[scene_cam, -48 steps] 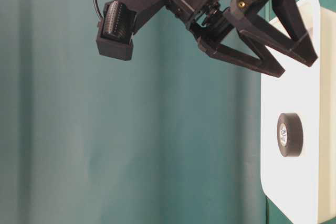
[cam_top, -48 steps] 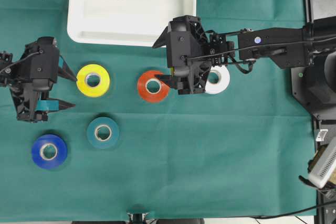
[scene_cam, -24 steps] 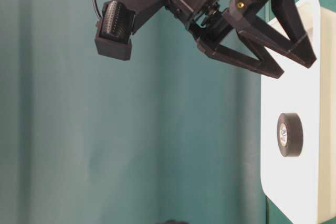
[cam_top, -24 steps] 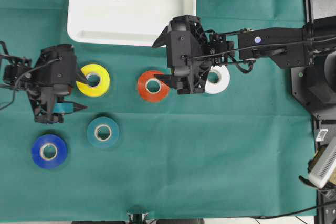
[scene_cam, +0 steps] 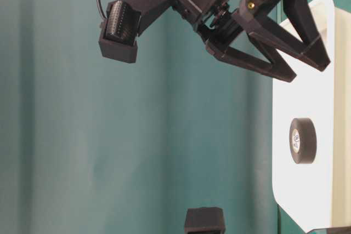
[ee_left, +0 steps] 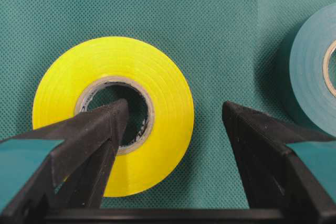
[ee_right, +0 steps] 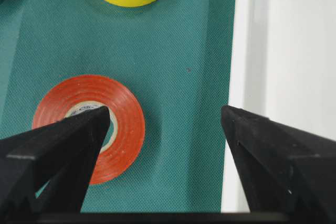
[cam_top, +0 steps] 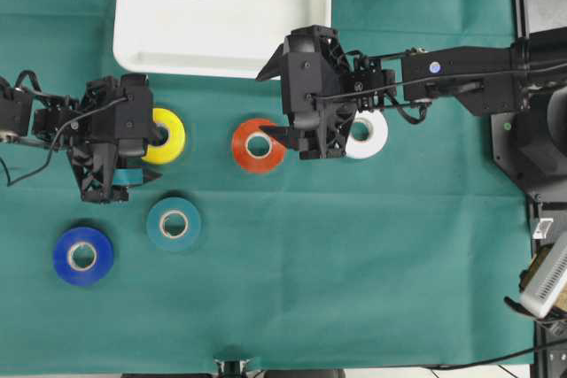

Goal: Put the tape alternately from left to right into the white case.
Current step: 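Lower the left gripper and grasp the yellow tape roll, then carry the yellow roll into the white tray and release it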

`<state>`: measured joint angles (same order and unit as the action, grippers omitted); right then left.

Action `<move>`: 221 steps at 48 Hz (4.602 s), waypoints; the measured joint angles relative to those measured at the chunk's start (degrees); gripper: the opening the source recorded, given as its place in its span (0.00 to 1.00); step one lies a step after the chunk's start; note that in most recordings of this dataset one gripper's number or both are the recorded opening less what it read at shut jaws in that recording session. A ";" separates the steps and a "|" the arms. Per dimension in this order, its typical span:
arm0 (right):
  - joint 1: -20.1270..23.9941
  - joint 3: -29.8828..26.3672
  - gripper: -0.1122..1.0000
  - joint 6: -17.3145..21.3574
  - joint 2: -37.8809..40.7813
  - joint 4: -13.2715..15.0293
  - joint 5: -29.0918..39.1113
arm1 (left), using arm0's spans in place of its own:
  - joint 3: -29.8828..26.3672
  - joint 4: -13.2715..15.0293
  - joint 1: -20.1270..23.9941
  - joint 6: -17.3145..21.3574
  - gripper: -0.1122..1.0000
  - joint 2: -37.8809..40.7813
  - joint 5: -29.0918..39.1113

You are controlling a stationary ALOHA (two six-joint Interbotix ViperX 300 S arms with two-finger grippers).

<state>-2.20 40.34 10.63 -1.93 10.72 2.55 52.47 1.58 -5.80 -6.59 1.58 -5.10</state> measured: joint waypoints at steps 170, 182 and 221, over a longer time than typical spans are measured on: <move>0.18 0.09 0.69 0.00 0.09 0.00 0.00 | -6.06 -0.09 21.88 23.38 0.91 -5.19 8.88; 0.18 0.09 0.69 0.00 0.09 0.00 0.00 | -5.98 -0.09 21.88 23.29 0.83 -5.27 8.96; 0.18 0.09 0.69 0.00 0.09 0.00 0.00 | -2.20 -0.09 13.71 22.94 0.83 -12.39 9.05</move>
<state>-2.02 40.43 10.63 -1.85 10.72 2.55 50.27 1.49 7.91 16.35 -10.81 3.96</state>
